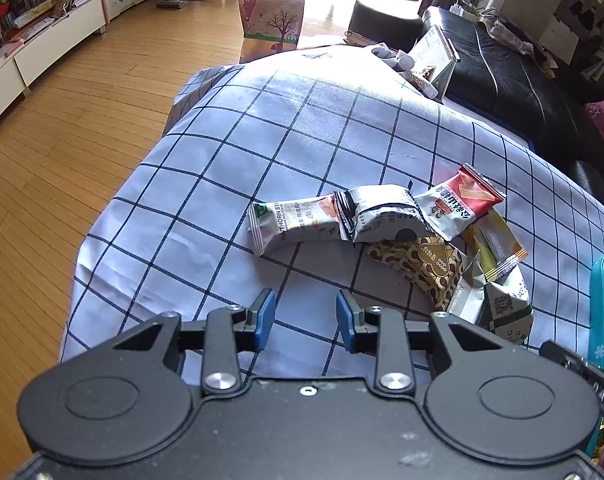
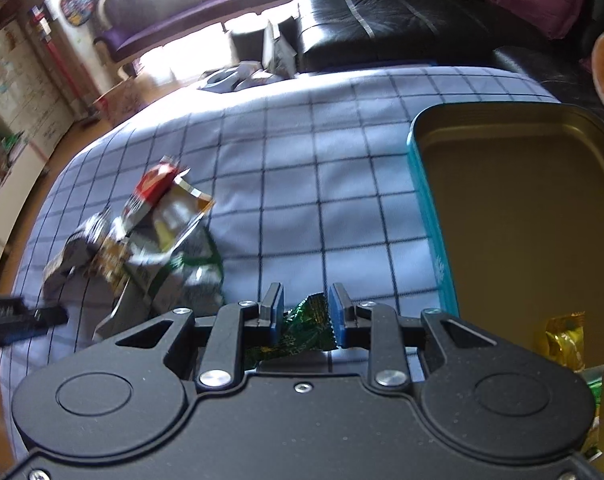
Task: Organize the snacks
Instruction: 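Grasp the green wrapped candy on the cloth with the right tool, then lift the green candy with right tool while left approaches white snack bars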
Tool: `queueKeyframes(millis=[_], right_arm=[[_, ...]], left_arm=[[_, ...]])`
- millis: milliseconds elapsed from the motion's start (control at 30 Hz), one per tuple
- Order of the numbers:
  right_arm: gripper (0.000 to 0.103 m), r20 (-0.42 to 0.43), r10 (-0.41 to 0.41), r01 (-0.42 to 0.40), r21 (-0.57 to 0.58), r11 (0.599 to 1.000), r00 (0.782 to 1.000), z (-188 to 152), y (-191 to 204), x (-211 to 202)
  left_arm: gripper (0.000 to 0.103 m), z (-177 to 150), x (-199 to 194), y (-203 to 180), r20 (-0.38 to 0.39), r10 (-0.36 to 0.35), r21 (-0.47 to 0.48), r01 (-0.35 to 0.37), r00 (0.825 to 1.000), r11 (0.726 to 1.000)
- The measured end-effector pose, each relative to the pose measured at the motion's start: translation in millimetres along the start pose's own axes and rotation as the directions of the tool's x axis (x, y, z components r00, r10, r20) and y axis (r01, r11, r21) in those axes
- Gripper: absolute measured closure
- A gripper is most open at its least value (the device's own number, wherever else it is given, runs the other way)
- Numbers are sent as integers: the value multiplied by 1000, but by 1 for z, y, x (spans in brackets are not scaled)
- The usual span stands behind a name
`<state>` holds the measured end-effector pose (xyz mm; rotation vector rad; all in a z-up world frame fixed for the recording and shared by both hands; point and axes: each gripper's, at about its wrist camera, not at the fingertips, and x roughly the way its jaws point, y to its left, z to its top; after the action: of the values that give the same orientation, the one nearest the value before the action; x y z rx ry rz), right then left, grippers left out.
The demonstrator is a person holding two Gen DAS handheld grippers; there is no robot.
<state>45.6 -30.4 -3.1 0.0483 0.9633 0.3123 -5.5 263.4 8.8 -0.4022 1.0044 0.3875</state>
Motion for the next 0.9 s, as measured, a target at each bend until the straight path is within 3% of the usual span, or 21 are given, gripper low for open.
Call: queueKeyframes(millis=[333, 500, 667, 900], right_arm=[[66, 13, 89, -89, 32, 996, 996, -1, -2, -19], [65, -2, 190, -189, 62, 980, 982, -3, -9, -28], [65, -4, 226, -224, 110, 968, 974, -2, -17, -29], [65, -97, 278, -278, 17, 960, 956, -9, -6, -21]], left_arm=[[70, 2, 1, 7, -3, 1, -22, -1, 1000, 1000], [70, 2, -1, 7, 0, -6, -23, 6, 1000, 1000], [70, 2, -1, 9, -2, -12, -26, 12, 1000, 1000], [70, 3, 0, 11, -4, -10, -36, 10, 1000, 999]])
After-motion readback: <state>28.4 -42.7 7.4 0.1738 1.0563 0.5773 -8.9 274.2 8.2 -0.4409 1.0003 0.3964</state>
